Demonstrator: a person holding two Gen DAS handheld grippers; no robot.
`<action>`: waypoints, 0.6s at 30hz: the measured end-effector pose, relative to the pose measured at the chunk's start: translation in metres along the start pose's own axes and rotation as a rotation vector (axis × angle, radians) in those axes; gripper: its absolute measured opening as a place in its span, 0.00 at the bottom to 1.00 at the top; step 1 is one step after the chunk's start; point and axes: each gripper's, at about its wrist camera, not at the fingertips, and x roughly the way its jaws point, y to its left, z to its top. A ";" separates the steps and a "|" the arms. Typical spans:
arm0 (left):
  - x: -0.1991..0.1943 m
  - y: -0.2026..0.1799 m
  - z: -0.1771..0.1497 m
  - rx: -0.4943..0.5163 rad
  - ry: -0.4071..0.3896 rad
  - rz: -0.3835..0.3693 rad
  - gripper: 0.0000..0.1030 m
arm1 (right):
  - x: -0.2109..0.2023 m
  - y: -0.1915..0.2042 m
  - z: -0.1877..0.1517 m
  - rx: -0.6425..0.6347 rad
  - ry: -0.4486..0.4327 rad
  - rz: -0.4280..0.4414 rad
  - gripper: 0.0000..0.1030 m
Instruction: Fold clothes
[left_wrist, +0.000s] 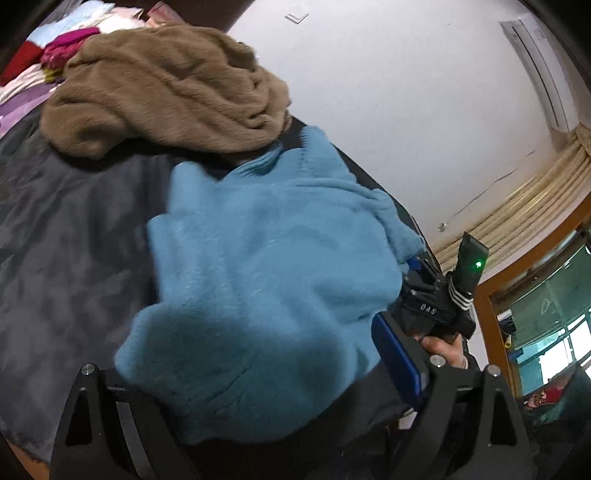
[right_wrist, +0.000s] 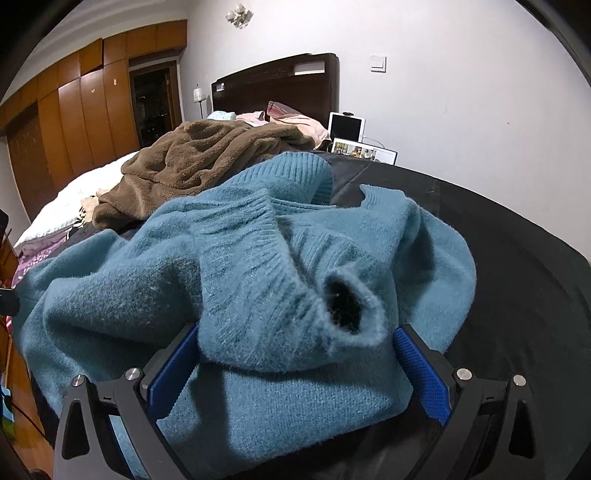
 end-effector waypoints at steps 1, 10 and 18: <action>-0.003 0.003 -0.005 -0.004 0.022 -0.022 0.88 | 0.000 0.000 0.000 0.000 0.000 0.000 1.00; -0.066 0.001 -0.028 0.054 -0.099 0.058 0.88 | 0.000 -0.001 -0.001 0.009 0.004 0.014 1.00; -0.043 -0.056 0.026 0.397 -0.318 0.197 0.88 | 0.000 -0.002 -0.003 0.019 0.014 0.021 1.00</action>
